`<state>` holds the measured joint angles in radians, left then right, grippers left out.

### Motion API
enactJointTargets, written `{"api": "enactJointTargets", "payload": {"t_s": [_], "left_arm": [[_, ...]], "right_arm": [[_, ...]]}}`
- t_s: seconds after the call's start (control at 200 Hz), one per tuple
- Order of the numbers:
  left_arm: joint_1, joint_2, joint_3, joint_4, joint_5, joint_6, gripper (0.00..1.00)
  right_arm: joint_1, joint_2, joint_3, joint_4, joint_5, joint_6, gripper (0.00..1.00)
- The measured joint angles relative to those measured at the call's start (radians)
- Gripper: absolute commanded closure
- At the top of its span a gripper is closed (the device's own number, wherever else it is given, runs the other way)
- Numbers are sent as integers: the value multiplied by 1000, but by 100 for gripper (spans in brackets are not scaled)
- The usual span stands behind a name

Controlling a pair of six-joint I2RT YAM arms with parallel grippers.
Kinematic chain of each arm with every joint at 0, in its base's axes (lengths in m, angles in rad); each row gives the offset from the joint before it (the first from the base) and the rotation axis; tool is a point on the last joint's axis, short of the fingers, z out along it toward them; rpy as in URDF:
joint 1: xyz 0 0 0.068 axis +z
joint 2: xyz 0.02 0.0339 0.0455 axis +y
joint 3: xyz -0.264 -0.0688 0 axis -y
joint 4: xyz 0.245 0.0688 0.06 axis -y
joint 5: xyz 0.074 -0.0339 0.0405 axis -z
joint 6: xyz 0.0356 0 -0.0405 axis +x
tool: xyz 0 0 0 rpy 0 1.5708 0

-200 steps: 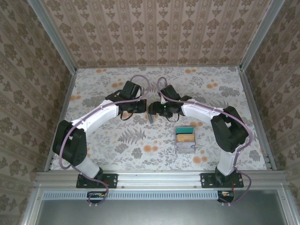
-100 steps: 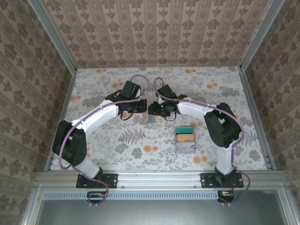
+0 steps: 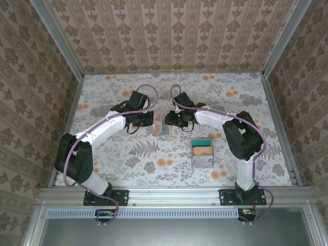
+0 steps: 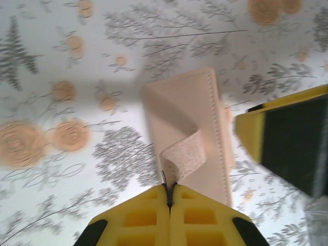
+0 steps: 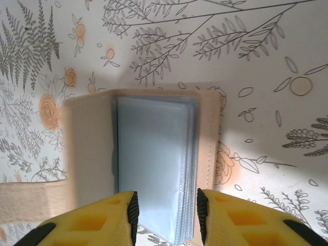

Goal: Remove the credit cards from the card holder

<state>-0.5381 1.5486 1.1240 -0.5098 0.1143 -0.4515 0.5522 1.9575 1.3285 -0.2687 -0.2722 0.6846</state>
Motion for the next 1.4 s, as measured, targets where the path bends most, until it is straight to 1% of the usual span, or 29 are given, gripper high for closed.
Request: {"api": "enactJointTargets", "payload": {"t_s": [0.095,0.15,0.265,0.51,0.565,0.615,0.67,0.73,0.785,0.845,0.875,0.92,1.175,1.4], "left_arm": [[45,-25,-30,-14,-13,16,100],[69,-29,-48,-17,-18,26,100],[113,-30,-84,-25,-18,39,100],[124,-29,-99,-32,-33,61,100],[128,-29,-103,-32,-33,64,100],[129,-28,-105,-32,-32,67,100],[131,-25,-105,-32,-32,69,100],[132,-22,-106,-32,-32,71,100],[132,-20,-106,-31,-32,71,100],[132,-17,-106,-30,-32,71,100],[132,-16,-106,-29,-32,71,100],[132,-13,-106,-27,-32,71,100],[134,1,-106,-21,-32,76,100],[153,31,-126,-13,-33,79,100]], "right_arm": [[-5,0,-2,0,0,1,63],[-5,2,-2,2,-2,1,66],[-5,16,-2,11,-17,8,66],[-5,84,-2,-3,-24,27,67],[-6,85,-2,-2,-24,29,72],[-6,87,-2,0,-25,29,73],[-7,90,-2,0,-26,34,79],[-9,92,-2,4,-33,35,81],[-9,95,-2,9,-45,37,86],[-9,98,-2,21,-61,45,88],[-9,99,-2,27,-72,48,92],[-9,99,-2,38,-85,47,100],[-9,92,-31,95,-116,56,100],[-9,8,-64,99,-126,56,100]]}}
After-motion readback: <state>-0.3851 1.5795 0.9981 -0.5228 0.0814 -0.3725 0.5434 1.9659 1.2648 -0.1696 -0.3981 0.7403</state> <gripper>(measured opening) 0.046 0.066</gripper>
